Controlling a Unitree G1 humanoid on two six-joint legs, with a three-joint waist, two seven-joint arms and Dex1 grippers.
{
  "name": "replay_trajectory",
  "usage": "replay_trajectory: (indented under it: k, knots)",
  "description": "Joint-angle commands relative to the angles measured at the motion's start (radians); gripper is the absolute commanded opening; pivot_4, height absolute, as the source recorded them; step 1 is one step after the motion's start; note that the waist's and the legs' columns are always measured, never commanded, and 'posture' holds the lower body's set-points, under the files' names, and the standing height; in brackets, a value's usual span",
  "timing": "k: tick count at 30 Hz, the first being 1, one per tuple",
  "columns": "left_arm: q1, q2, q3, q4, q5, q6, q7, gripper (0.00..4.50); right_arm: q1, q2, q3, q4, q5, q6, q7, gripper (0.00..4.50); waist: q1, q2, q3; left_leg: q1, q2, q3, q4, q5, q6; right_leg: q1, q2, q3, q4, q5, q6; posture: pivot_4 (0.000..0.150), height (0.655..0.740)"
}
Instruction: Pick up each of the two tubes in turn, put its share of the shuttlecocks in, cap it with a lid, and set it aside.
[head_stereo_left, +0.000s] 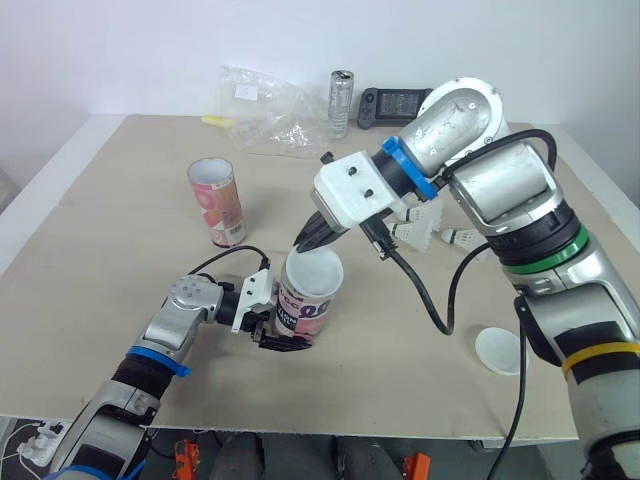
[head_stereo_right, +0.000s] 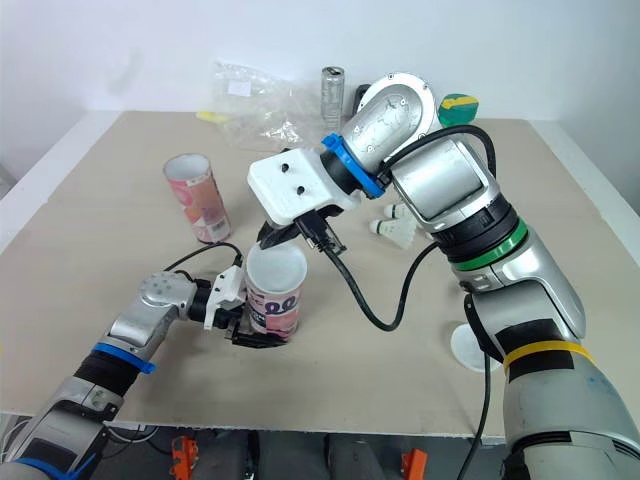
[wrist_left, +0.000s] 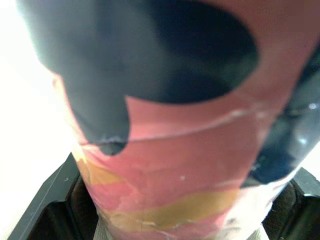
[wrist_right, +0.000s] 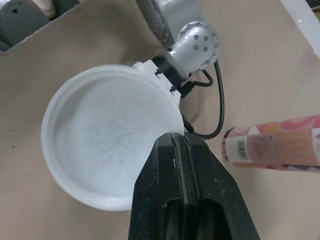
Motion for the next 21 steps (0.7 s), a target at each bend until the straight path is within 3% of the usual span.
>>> replay_trajectory:
  k: [1,12,21]
  knots:
    - [0.037,0.028,-0.028,0.032,0.049,0.028,-0.003,3.77,0.025,-0.013,0.013,-0.047,-0.01,-0.014,0.039,0.02,0.0,0.0,0.0,0.0,0.0,0.0,0.0,0.0,0.0,0.0,0.0,0.0,0.0,0.0,0.0,0.15,0.7236]
    - [0.047,0.034,-0.017,0.009,0.038,0.055,-0.001,3.77,0.04,-0.01,0.023,-0.009,-0.121,-0.134,0.026,0.02,0.0,0.0,0.0,0.003,0.0,-0.001,-0.001,-0.001,0.001,0.003,0.0,-0.001,0.0,-0.001,-0.001,0.15,0.7236]
    - [0.043,0.03,-0.015,0.015,0.042,0.057,-0.003,3.77,-0.032,0.001,-0.031,0.043,-0.054,-0.093,0.039,0.02,-0.001,0.0,0.0,0.005,0.001,0.001,-0.001,-0.001,0.001,0.003,0.001,-0.001,0.0,-0.001,-0.001,0.15,0.7236]
